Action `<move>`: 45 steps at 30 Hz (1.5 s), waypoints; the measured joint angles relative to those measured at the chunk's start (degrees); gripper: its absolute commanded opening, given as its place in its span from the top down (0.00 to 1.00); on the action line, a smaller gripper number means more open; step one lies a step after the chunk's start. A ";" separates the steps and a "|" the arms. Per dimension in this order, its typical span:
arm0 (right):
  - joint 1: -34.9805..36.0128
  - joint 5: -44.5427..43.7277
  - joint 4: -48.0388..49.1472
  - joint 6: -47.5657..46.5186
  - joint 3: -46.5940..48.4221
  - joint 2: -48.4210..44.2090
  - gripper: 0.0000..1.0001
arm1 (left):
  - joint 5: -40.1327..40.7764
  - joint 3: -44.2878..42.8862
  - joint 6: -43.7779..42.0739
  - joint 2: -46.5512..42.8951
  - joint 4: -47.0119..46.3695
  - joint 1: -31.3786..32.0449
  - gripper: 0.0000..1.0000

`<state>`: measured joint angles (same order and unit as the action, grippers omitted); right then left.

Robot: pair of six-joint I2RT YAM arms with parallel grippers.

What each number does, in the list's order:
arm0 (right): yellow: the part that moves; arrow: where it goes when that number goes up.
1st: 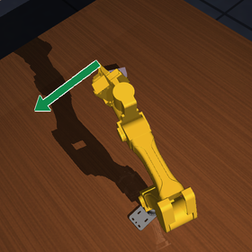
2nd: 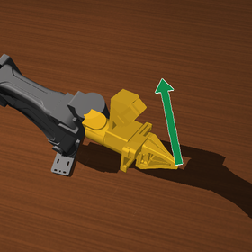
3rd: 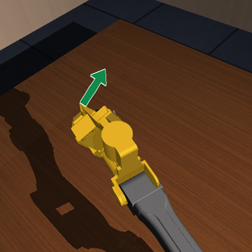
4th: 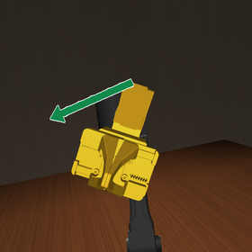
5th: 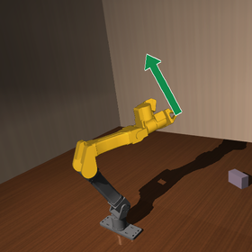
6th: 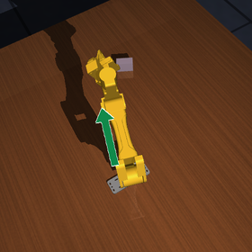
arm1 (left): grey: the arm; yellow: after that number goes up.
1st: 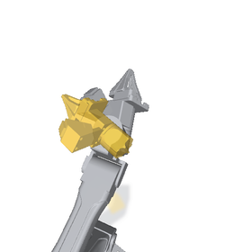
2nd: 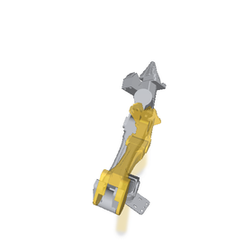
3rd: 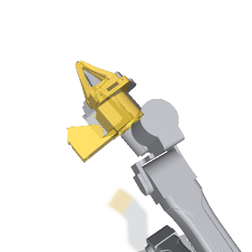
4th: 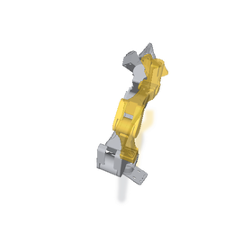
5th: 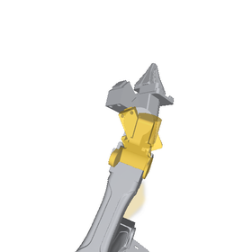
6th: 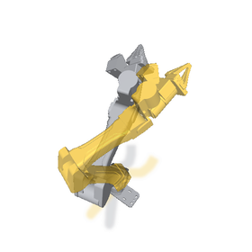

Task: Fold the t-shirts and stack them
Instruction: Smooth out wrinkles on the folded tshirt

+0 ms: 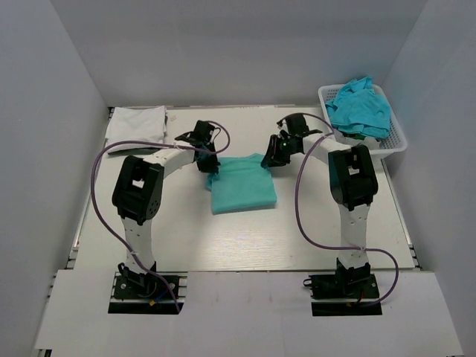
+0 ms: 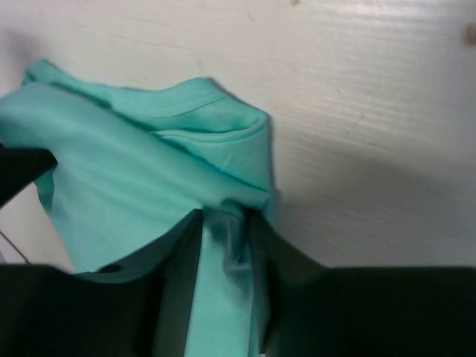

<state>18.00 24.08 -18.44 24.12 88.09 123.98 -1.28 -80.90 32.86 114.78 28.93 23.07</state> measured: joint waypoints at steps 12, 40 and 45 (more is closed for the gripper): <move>0.00 0.98 0.72 -1.22 -4.52 -12.52 0.10 | -0.61 -0.63 -1.38 -4.72 1.31 -0.50 0.00; -1.84 -5.99 -1.16 -0.98 -24.98 -31.47 0.10 | -6.05 5.55 -4.46 -0.33 -8.94 2.19 0.74; -2.73 -8.02 -1.25 -0.76 -26.97 -34.34 0.10 | -3.50 1.95 -3.32 2.05 -7.37 4.31 1.00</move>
<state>15.27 16.05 -19.68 23.35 61.12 89.65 -4.78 -78.96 29.54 116.84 21.56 27.38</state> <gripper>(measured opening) 0.900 0.233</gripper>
